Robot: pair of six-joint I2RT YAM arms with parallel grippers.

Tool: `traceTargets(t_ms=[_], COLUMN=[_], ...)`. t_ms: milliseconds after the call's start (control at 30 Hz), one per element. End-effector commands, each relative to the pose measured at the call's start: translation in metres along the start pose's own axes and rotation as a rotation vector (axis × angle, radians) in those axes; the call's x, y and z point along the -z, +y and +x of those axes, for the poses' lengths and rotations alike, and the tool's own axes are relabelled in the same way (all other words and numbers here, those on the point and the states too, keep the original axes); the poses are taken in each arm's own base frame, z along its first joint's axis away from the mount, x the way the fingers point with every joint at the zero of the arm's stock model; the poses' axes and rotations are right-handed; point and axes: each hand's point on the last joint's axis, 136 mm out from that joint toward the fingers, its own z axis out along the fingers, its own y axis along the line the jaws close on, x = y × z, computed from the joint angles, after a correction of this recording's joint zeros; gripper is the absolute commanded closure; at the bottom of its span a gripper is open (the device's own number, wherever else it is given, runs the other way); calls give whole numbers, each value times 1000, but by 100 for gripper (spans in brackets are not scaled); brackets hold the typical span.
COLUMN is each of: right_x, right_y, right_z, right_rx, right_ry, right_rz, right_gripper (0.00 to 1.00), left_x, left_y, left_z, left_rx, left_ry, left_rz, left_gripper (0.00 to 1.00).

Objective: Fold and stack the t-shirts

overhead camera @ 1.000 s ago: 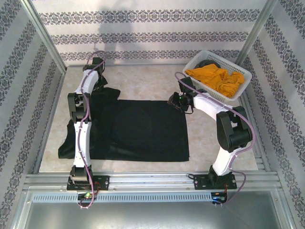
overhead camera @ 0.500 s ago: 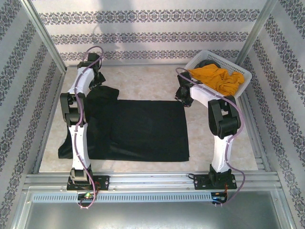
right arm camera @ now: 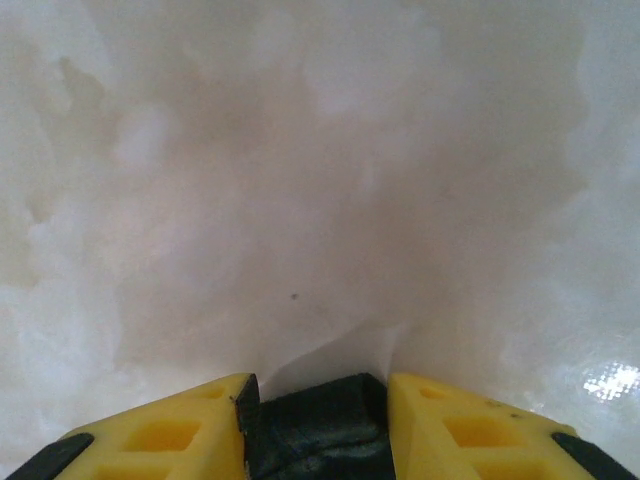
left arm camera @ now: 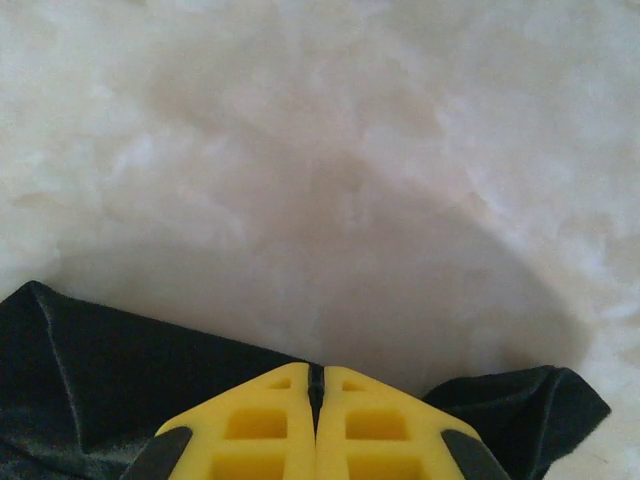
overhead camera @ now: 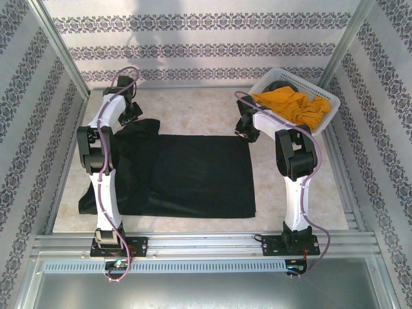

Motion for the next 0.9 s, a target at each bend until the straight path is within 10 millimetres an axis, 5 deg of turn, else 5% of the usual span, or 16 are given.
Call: traceTargets(t_ms=[0, 100, 300, 533, 867], right_x=[-5, -12, -2, 42, 80], right_y=[-8, -12, -9, 20, 23], right_z=[4, 11, 9, -5, 18], right_rx=[19, 20, 48, 154, 235], right_ry=[29, 67, 51, -69, -105], right_rz=[60, 85, 66, -72, -164], right_gripper=[60, 64, 100, 100, 100], left_x=[20, 22, 34, 53, 90], left_y=[-3, -3, 4, 29, 82], left_z=[-11, -11, -12, 1, 35], left_rx=[1, 0, 0, 103, 283], left_ry=[-49, -51, -64, -64, -95], left_rz=[35, 37, 30, 80, 140], left_gripper=[100, 100, 100, 100, 100])
